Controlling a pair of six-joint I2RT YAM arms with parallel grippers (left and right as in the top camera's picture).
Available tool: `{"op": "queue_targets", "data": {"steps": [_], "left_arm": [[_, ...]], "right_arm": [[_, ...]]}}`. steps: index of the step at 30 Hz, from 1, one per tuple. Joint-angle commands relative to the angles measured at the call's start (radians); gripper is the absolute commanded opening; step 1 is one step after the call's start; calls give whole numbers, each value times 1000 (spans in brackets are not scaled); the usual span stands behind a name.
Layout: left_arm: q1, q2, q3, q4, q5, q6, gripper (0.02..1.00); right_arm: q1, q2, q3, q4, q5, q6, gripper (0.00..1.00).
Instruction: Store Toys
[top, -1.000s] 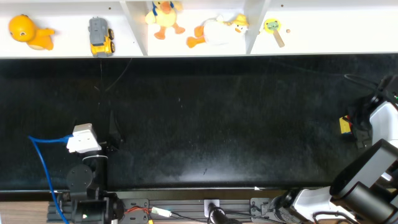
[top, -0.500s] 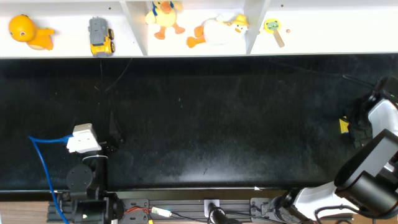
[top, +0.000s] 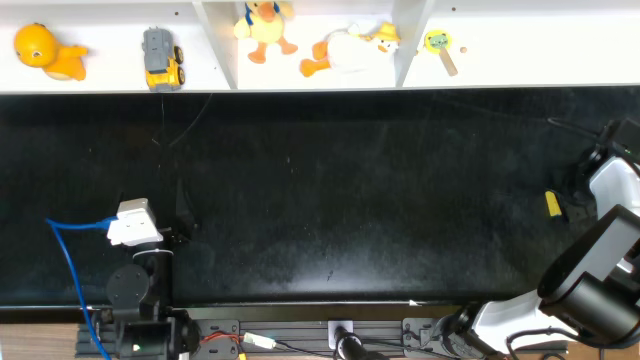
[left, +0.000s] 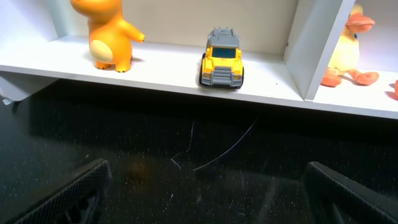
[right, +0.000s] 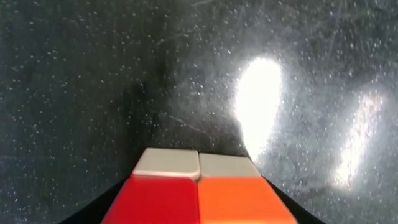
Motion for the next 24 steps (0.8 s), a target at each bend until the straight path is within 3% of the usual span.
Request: {"op": "queue_targets", "data": {"steps": [1, 11, 14, 18, 24], "left_arm": [[10, -12, -4, 2, 6, -4, 996], [10, -12, -4, 2, 6, -3, 998], [10, -12, -4, 2, 6, -4, 998], [10, -12, -4, 2, 6, -3, 998], [10, -12, -4, 2, 6, -3, 998]], "right_arm": [[0, 37, -8, -10, 8, -10, 535], [0, 36, 51, -45, -52, -87, 435], [0, 32, 131, -120, -56, -137, 303], [3, 5, 249, -217, -79, -204, 45], [56, -113, 341, -261, -202, -441, 40]]}}
